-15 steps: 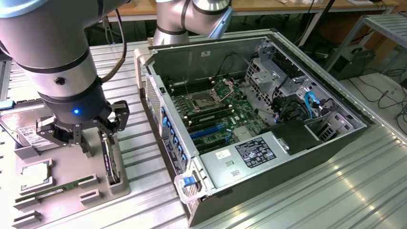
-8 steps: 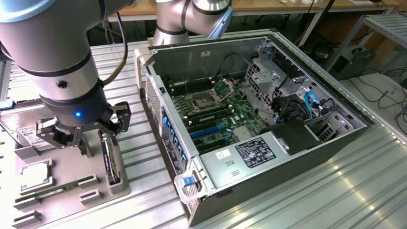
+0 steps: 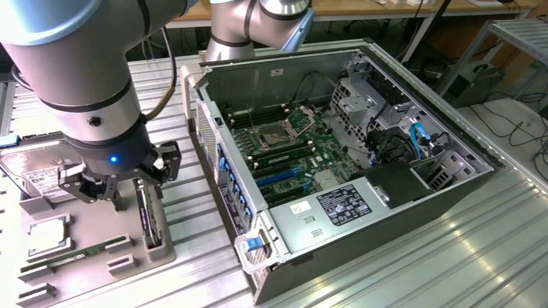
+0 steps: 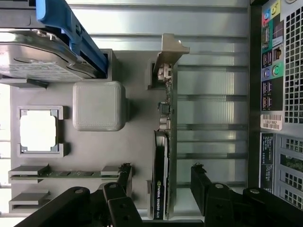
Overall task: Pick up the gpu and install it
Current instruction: 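Pick up the gpu and move the gpu toward the slot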
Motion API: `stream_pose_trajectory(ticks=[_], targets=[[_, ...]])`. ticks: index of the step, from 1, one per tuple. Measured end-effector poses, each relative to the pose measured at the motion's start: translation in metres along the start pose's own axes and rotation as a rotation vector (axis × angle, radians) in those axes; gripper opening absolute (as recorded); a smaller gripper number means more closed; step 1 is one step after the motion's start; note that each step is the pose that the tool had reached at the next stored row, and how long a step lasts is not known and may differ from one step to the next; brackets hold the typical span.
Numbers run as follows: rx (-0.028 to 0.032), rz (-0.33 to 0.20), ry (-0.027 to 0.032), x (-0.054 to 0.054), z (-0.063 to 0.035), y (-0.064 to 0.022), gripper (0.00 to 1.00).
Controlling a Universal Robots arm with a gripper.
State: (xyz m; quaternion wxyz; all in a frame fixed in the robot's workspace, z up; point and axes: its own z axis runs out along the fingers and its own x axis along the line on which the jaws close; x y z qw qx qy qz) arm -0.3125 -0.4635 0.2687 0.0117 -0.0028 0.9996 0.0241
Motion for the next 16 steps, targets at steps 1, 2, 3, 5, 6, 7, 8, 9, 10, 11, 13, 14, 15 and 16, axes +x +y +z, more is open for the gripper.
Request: stream_pose_trajectory(ticks=[1, 2, 3, 5, 6, 7, 8, 9, 10, 11, 13, 14, 15, 16], targets=[[0.0002, 0.0, 0.0, 0.0, 0.0018, 0.0003, 0.62], [0.0008, 0.0, 0.0, 0.0, 0.0036, 0.0011, 0.62], [0.0023, 0.0, -0.0001, 0.0, 0.0055, 0.0016, 0.62], [0.0072, 0.0, 0.0, 0.0, 0.0092, 0.0026, 0.62], [0.0119, 0.0, 0.0001, 0.0, 0.0132, 0.0037, 0.62], [0.0162, -0.001, 0.0001, 0.0, 0.0153, 0.0045, 0.62], [0.0202, -0.001, 0.0001, 0.0, 0.0167, 0.0052, 0.62], [0.0219, -0.002, 0.0002, 0.0, 0.0185, 0.0065, 0.62], [0.0219, -0.002, 0.0001, 0.0, 0.0204, 0.008, 0.62], [0.0219, -0.002, 0.0, 0.0, 0.0228, 0.0093, 0.62], [0.0219, -0.002, 0.0, 0.0, 0.0266, 0.0097, 0.62], [0.022, -0.002, 0.0001, 0.0, 0.0304, 0.0095, 0.62], [0.022, -0.002, 0.0001, 0.0, 0.0321, 0.0094, 0.62], [0.0219, -0.002, 0.0, 0.001, 0.0341, 0.0094, 0.62]])
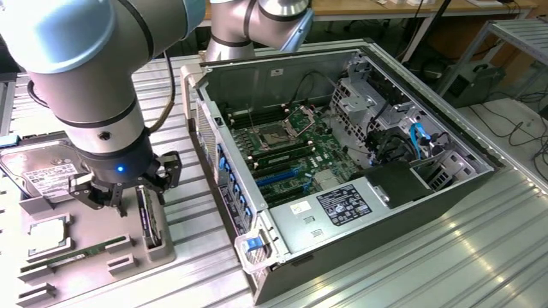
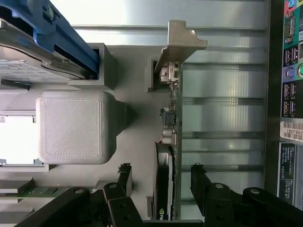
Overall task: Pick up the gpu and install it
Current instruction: 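Pick up the gpu and move the gpu toward the slot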
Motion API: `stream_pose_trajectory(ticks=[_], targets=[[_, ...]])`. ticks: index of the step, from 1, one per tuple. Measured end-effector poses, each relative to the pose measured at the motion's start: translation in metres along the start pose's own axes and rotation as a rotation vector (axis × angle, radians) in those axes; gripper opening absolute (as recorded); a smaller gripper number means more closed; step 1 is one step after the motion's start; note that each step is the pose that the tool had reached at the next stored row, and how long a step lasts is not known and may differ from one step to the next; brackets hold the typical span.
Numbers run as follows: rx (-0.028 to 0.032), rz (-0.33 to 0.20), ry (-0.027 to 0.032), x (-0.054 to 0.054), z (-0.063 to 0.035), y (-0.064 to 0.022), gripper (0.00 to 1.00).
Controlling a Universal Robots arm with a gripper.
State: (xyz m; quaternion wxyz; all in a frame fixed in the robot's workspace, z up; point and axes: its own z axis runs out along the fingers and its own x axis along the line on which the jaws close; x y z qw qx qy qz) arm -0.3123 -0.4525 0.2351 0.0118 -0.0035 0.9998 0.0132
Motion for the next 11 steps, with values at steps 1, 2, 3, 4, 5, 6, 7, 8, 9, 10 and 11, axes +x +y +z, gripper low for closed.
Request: stream_pose_trajectory(ticks=[1, 2, 3, 4, 5, 6, 7, 8, 9, 10, 11], targets=[[0.0, 0.0, 0.0001, 0.0, 0.0017, -0.0001, 0.62], [0.0001, 0.0, 0.0002, 0.0, 0.0034, -0.0001, 0.62], [0.0001, 0.0, 0.0002, 0.0, 0.0072, -0.0002, 0.62], [0.0001, 0.0, 0.0002, 0.0, 0.0088, -0.0003, 0.62], [0.0001, 0.0, 0.0001, 0.0, 0.011, -0.0003, 0.62], [0.0001, 0.0, 0.0002, 0.0, 0.0129, -0.0003, 0.62], [0.0003, 0.0, 0.0004, 0.0, 0.0128, -0.0003, 0.62], [0.0002, 0.0, 0.0004, 0.0, 0.0129, -0.0003, 0.62], [0.0003, 0.0, 0.0005, 0.0, 0.0128, -0.0003, 0.62], [0.0002, 0.0, 0.0004, 0.0, 0.0129, -0.0003, 0.62], [0.0001, 0.004, 0.0002, 0.0, 0.0131, -0.0002, 0.62]])
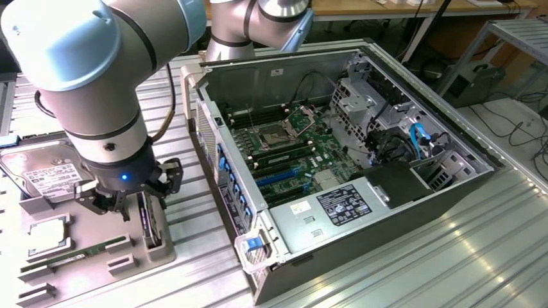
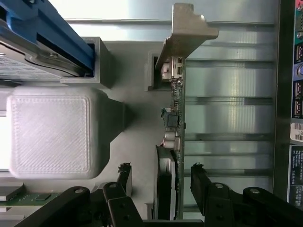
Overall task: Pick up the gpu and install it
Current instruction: 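Pick up the gpu and move the gpu toward the slot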
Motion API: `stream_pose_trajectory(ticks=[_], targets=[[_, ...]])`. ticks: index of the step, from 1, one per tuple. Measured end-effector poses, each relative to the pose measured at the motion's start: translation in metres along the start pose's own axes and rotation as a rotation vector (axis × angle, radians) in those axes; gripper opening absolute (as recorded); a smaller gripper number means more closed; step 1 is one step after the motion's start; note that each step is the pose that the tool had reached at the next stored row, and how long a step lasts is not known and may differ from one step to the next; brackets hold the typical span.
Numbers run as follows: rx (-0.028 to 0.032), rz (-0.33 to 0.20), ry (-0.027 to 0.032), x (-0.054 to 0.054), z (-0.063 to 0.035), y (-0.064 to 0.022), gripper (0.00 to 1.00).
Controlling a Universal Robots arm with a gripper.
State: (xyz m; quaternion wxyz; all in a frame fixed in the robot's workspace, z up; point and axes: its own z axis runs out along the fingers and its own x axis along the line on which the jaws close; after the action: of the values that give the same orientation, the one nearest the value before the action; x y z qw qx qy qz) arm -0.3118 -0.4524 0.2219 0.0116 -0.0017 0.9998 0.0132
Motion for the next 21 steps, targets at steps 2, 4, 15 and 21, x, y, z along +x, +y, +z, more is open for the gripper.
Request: stream_pose_trajectory(ticks=[2, 4, 15, 21], targets=[[0.0009, 0.018, -0.0003, -0.001, 0.0006, -0.0001, 0.62], [0.0014, 0.033, -0.0008, -0.001, 0.0012, -0.0002, 0.62], [0.0014, 0.037, -0.0009, -0.002, -0.0008, -0.0001, 0.28], [-0.002, 0.037, -0.0009, -0.003, -0.0714, 0.0016, 0.28]])
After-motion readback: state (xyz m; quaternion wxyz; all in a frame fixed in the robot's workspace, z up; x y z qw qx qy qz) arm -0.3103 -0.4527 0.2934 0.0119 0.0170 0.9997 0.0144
